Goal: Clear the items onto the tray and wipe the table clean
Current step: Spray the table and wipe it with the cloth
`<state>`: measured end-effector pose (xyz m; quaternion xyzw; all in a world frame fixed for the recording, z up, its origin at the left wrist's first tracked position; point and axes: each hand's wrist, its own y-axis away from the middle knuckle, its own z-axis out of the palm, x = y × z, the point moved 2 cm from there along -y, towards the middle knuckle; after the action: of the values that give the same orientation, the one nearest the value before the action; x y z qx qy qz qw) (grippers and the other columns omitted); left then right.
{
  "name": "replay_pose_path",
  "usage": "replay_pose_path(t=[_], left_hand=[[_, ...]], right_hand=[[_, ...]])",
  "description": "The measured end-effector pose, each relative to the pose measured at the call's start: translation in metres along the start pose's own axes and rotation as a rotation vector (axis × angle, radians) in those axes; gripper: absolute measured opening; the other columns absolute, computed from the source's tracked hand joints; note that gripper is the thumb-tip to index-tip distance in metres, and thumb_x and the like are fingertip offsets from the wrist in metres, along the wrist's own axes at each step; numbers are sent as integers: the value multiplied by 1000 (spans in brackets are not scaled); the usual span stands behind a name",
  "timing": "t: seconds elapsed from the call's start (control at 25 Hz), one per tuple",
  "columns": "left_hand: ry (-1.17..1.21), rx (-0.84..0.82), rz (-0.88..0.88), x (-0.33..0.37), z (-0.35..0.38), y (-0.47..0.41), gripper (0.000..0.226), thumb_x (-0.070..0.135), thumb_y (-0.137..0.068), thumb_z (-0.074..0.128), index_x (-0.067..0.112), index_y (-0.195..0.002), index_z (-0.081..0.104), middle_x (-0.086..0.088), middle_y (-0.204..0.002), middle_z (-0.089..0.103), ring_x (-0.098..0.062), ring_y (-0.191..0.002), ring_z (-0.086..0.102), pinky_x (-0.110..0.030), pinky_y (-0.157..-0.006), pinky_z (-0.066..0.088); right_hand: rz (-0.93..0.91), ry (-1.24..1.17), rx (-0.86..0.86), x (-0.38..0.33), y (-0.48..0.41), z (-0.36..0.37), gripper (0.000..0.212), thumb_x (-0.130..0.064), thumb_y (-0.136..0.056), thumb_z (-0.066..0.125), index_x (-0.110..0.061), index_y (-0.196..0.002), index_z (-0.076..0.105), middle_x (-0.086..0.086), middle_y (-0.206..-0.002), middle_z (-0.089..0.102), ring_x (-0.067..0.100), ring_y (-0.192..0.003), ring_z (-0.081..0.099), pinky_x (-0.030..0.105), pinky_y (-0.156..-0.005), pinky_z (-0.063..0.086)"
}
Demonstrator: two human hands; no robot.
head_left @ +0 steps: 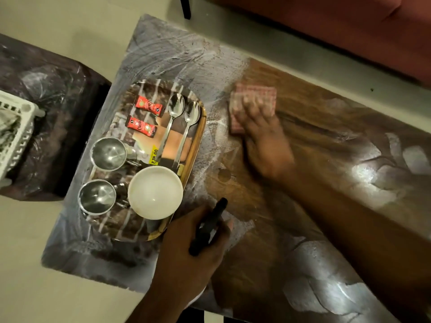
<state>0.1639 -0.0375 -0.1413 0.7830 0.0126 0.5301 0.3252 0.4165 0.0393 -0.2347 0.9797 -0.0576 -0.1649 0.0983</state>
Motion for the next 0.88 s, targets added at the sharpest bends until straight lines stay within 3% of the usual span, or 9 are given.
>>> replay_pose_path(t=[0.16, 0.28, 0.32, 0.4, 0.48, 0.56, 0.64, 0.8, 0.88], left_hand=[[-8, -9, 18, -11, -16, 13, 19, 50, -82, 70, 40, -97, 74, -4, -89, 78, -13, -87, 74, -29, -81, 57], [-33, -52, 19, -24, -25, 29, 32, 53, -82, 67, 26, -97, 75, -13, -82, 73, -22, -78, 72, -44, -76, 58], [-72, -69, 28, -28, -28, 35, 36, 54, -84, 67, 21, -94, 73, -14, -74, 69, -28, -71, 69, -52, -72, 55], [-138, -113, 31, -39, -33, 46, 40, 57, -86, 68, 17, -85, 66, -15, -64, 58, -32, -60, 61, -52, -64, 49], [-170, -135, 26, -50, -37, 58, 40, 56, -88, 68, 17, -82, 61, -14, -62, 54, -30, -56, 58, -48, -60, 46], [-154, -129, 36, -59, -40, 71, 38, 51, -89, 68, 16, -80, 60, -11, -59, 52, -25, -53, 57, -41, -56, 44], [-128, -108, 74, -66, -42, 87, 35, 41, -93, 69, 12, -77, 59, -8, -57, 49, -22, -51, 53, -38, -54, 43], [-126, -90, 127, -66, -44, 119, 10, 32, -96, 72, 30, -86, 73, 3, -65, 66, -8, -58, 63, -28, -58, 50], [-175, -74, 136, -65, -46, 134, 21, 28, -97, 75, 44, -83, 72, 8, -66, 69, -8, -60, 65, -31, -61, 52]], right_hand=[[-617, 148, -278, -44, 169, 62, 58, -39, -105, 49, -37, -162, 38, -1, -178, 23, 31, -167, 11, 55, -130, 26], [-968, 235, -398, -17, 202, 44, 73, -39, -94, 69, -34, -161, 38, -5, -172, 39, 24, -163, 25, 48, -130, 20], [-926, 248, -362, -3, 193, 35, 78, -36, -90, 74, -30, -160, 39, -2, -167, 46, 27, -157, 39, 45, -130, 17], [-611, 195, -201, 22, 165, 20, 70, -28, -96, 64, -22, -161, 40, 7, -164, 43, 40, -149, 51, 46, -131, 20], [-135, 60, -46, 20, 144, 18, 62, -21, -105, 49, -25, -166, 35, 7, -174, 26, 40, -161, 29, 58, -133, 21], [314, -83, 115, -20, 137, 37, 64, -20, -108, 45, -29, -169, 29, 2, -179, 18, 31, -167, 11, 56, -134, 17], [517, -149, 222, -82, 152, 65, 66, -24, -107, 42, -31, -170, 25, -1, -181, 14, 30, -168, 6, 55, -135, 13], [93, -141, 72, -193, 252, 129, 74, -30, -97, 60, -25, -166, 33, 3, -178, 22, 29, -168, 4, 59, -132, 21], [-167, -75, -17, -195, 304, 145, 74, -25, -93, 61, -26, -162, 35, 2, -174, 34, 29, -166, 17, 58, -132, 24]])
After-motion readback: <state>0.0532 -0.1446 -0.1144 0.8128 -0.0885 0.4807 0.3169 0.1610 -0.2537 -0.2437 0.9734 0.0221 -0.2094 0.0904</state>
